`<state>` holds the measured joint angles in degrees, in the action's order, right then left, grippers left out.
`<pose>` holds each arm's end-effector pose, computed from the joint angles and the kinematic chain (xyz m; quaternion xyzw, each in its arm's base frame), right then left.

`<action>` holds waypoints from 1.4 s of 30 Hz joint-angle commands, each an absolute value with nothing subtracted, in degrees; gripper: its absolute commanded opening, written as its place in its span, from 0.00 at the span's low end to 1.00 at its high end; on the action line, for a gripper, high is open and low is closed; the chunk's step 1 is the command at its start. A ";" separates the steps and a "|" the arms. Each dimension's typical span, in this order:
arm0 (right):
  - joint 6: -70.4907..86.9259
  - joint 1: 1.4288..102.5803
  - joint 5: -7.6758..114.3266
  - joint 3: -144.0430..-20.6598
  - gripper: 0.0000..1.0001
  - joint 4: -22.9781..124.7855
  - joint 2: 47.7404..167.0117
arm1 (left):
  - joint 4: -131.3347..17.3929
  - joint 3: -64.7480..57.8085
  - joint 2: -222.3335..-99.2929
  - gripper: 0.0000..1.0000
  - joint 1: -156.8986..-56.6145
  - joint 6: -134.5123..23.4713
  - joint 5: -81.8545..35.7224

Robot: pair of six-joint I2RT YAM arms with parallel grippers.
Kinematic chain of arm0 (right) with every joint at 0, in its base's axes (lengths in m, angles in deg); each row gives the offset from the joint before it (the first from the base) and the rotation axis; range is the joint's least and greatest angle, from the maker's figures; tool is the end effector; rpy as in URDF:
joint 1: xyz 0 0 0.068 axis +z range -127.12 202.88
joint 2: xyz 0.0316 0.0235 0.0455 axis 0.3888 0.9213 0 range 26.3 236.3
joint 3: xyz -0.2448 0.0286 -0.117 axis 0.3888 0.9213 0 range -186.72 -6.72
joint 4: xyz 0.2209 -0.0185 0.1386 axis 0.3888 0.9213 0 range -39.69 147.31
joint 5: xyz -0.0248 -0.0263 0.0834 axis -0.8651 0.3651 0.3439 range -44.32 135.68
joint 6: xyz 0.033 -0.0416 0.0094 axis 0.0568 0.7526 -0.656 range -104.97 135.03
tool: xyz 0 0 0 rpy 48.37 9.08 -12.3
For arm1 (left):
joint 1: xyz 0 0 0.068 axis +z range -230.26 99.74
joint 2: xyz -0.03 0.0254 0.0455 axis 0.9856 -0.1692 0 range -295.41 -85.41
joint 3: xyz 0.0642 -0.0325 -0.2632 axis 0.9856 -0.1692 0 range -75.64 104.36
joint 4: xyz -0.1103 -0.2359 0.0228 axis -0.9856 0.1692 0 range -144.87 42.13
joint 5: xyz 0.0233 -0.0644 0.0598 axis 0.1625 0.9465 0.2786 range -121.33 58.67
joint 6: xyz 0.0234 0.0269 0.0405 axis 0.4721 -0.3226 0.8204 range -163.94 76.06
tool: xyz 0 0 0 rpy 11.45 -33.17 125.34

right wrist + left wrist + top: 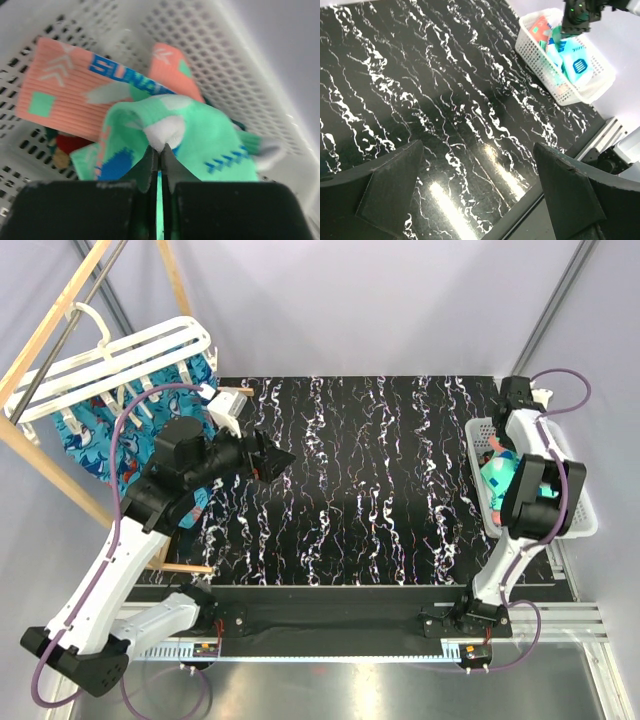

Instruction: Remove the socks clipped to the hanger

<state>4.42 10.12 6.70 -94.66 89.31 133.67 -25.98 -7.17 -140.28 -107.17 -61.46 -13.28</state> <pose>0.3881 -0.1108 0.2540 0.2727 0.8700 -0.3258 0.2503 0.1698 -0.0985 0.4169 0.1591 0.7746 -0.3420 0.5076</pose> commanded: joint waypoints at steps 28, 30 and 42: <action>-9.03 16.71 63.14 -85.35 1.00 81.58 102.02 | -30.79 -11.21 -139.11 0.99 -107.15 -55.37 -19.11; -12.11 18.82 71.56 -79.96 1.00 75.21 96.72 | -30.96 -11.30 -138.85 0.99 -107.15 -55.10 -19.11; -16.70 19.89 82.24 -61.04 1.00 61.04 74.03 | -35.26 -14.46 -131.91 0.99 -107.06 -53.52 -18.49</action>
